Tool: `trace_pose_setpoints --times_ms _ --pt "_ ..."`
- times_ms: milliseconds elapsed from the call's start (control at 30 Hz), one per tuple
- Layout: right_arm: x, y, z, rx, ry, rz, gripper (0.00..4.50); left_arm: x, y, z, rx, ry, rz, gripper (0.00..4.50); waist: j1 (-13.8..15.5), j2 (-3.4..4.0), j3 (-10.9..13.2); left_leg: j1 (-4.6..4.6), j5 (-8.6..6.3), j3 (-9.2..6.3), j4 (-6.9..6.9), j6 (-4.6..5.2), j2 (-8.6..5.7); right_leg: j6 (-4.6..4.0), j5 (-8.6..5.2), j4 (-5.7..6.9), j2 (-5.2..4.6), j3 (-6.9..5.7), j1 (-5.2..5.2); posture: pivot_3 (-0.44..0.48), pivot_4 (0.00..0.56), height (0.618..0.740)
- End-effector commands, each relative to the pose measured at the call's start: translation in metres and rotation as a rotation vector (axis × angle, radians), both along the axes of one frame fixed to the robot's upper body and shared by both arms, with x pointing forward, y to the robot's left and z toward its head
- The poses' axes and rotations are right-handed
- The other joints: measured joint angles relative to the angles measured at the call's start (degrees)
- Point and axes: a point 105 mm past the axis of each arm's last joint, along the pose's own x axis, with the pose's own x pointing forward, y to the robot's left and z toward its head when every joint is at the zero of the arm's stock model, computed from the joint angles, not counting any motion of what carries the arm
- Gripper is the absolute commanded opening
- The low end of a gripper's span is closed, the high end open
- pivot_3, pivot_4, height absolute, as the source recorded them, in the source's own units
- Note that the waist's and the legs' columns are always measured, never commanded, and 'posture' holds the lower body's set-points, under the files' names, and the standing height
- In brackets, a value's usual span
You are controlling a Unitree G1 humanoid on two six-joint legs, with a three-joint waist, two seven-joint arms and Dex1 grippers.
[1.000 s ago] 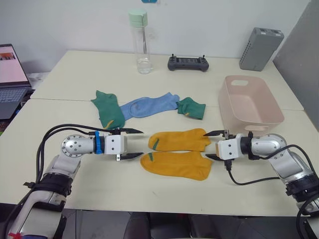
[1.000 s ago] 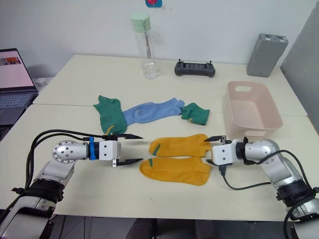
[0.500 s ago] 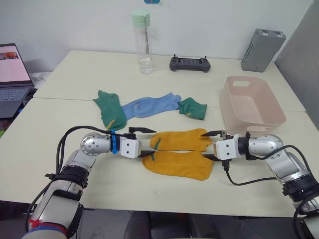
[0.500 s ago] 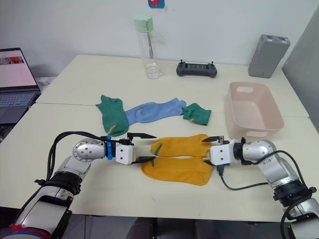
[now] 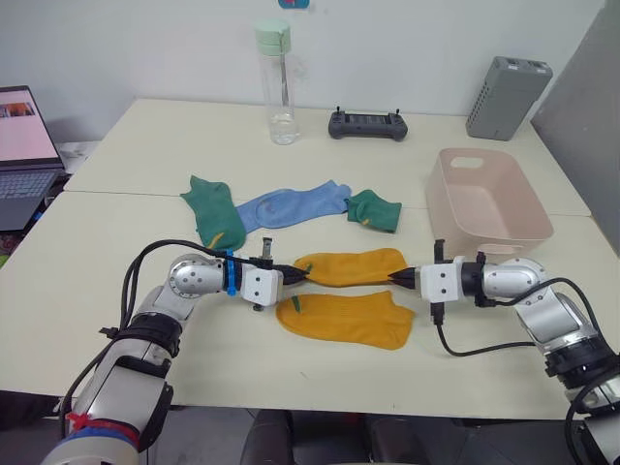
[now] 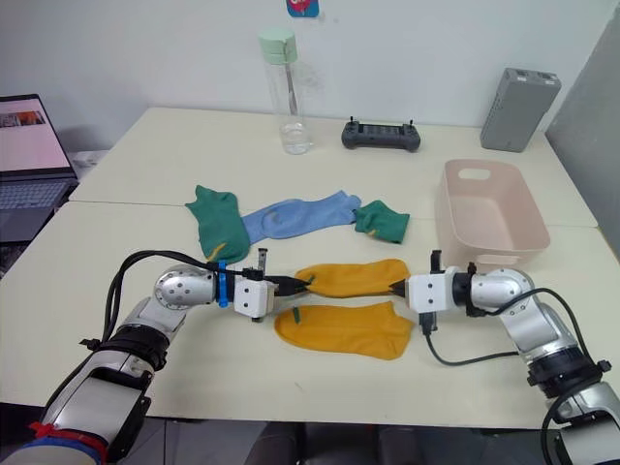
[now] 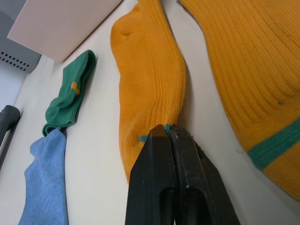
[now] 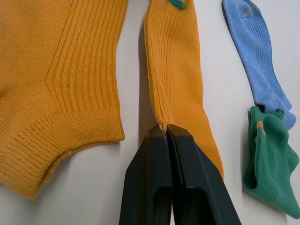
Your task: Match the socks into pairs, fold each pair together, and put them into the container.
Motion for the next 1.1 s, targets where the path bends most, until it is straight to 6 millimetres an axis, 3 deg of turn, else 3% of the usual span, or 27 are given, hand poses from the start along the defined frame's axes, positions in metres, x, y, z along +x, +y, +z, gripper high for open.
trace_pose_setpoints --times_ms 33,233,400,467,600,700,900,1000,1100 --pt "0.006 0.002 0.02 0.056 -0.033 -0.003 0.0 0.009 -0.001 0.016 -0.101 0.021 0.044 0.03 -0.01 0.0 0.0 0.0 0.0 -0.01 0.0 0.0 0.0 0.0 0.0 0.0 0.01 -0.01 0.0 0.0 0.15 0.74" --pt "0.002 0.006 0.042 0.144 0.052 -0.024 0.0 -0.001 0.006 0.031 -0.156 0.149 0.029 0.03 -0.19 0.02 0.01 0.0 0.0 -0.07 0.0 0.0 0.03 0.0 0.0 0.04 0.05 -0.01 0.02 0.0 0.15 0.74" --pt "-0.03 0.015 0.063 0.199 0.269 0.022 0.0 -0.027 0.014 0.071 -0.296 0.375 0.059 0.03 -0.62 0.04 0.03 -0.03 0.0 -0.29 -0.15 -0.01 0.06 -0.11 -0.06 0.11 0.08 -0.16 0.01 0.0 0.15 0.74" --pt "-0.038 0.016 0.068 0.204 0.33 0.025 0.0 -0.04 0.014 0.076 -0.297 0.476 0.073 0.03 -0.8 0.07 0.03 -0.02 -0.01 -0.43 -0.16 -0.01 0.08 -0.2 -0.12 0.09 0.08 -0.31 0.08 0.0 0.15 0.74" --pt "-0.082 0.021 0.073 0.222 0.639 0.077 0.0 -0.081 0.016 0.085 -0.277 0.777 0.077 0.03 -1.01 0.11 0.07 0.04 -0.01 -0.45 -0.17 -0.01 0.07 -0.05 -0.35 0.07 0.05 -0.32 0.17 0.0 0.15 0.74" --pt "-0.107 0.029 0.067 0.259 0.857 0.086 0.0 -0.103 0.019 0.071 -0.221 0.945 0.112 0.03 -1.1 0.1 0.06 0.06 -0.01 -0.47 -0.17 -0.01 0.07 0.02 -0.45 0.06 0.03 -0.35 0.2 0.0 0.15 0.74" --pt "-0.121 0.032 0.052 0.277 0.971 0.043 0.0 -0.119 0.016 0.051 -0.192 1.031 0.145 0.03 -1.14 0.09 0.07 0.12 -0.01 -0.41 -0.01 -0.01 0.06 -0.21 -0.58 0.03 0.01 -0.28 0.2 0.0 0.15 0.74" --pt "-0.111 0.03 0.044 0.296 0.954 0.0 0.0 -0.109 0.018 0.036 -0.179 0.983 0.202 0.03 -1.16 0.09 0.06 0.1 -0.01 -0.31 0.11 -0.01 0.05 -0.2 -0.57 0.03 -0.06 -0.23 0.13 0.0 0.15 0.74" --pt "-0.089 0.025 0.032 0.271 0.881 -0.071 0.0 -0.093 0.017 0.026 -0.189 0.941 0.255 0.03 -1.23 0.09 0.06 0.1 -0.01 -0.25 0.16 -0.01 0.05 -0.2 -0.57 -0.03 -0.06 -0.19 -0.1 0.0 0.15 0.74"
